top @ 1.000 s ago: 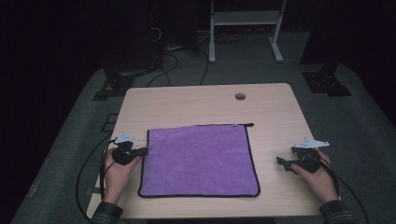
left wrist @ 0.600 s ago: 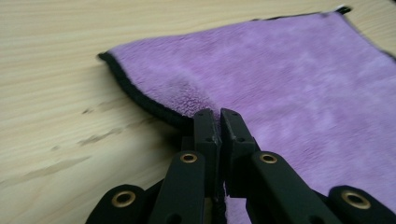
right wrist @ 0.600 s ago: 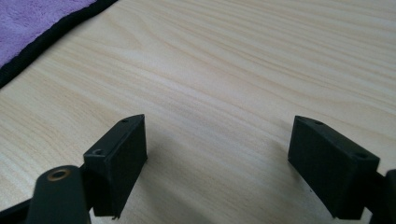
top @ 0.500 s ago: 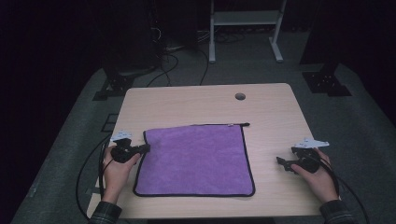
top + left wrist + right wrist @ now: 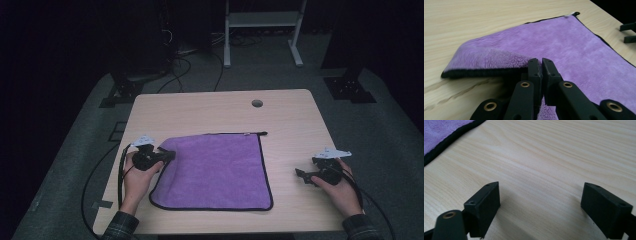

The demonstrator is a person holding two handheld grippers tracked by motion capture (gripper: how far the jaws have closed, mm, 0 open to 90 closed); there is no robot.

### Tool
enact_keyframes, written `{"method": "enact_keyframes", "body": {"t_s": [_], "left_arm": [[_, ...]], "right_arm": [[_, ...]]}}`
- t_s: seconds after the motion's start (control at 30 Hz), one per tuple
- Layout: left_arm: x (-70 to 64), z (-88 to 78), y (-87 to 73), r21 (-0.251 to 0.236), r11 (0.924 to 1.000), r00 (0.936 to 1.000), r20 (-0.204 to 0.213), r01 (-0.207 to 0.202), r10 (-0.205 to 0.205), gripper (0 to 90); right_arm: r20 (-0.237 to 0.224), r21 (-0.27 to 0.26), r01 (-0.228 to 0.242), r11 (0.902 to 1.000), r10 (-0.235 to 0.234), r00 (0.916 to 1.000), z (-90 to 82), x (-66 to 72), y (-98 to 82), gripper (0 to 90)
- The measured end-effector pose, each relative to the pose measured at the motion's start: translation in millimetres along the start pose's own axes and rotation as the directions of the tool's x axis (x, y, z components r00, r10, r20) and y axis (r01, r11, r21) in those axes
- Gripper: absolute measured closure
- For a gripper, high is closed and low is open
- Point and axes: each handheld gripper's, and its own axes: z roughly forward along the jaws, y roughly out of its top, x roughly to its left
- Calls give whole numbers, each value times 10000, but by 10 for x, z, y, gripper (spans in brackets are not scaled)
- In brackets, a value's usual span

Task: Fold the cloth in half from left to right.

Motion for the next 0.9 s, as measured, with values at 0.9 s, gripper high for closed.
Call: {"method": "enact_keyframes", "body": {"t_s": [0.9], "left_arm": [[-567,671,289,489,9937,9828,1602,-1012,922,861]], "right_arm": [[6,21,5,10000,-5,10000,2,-1,2,133]]}}
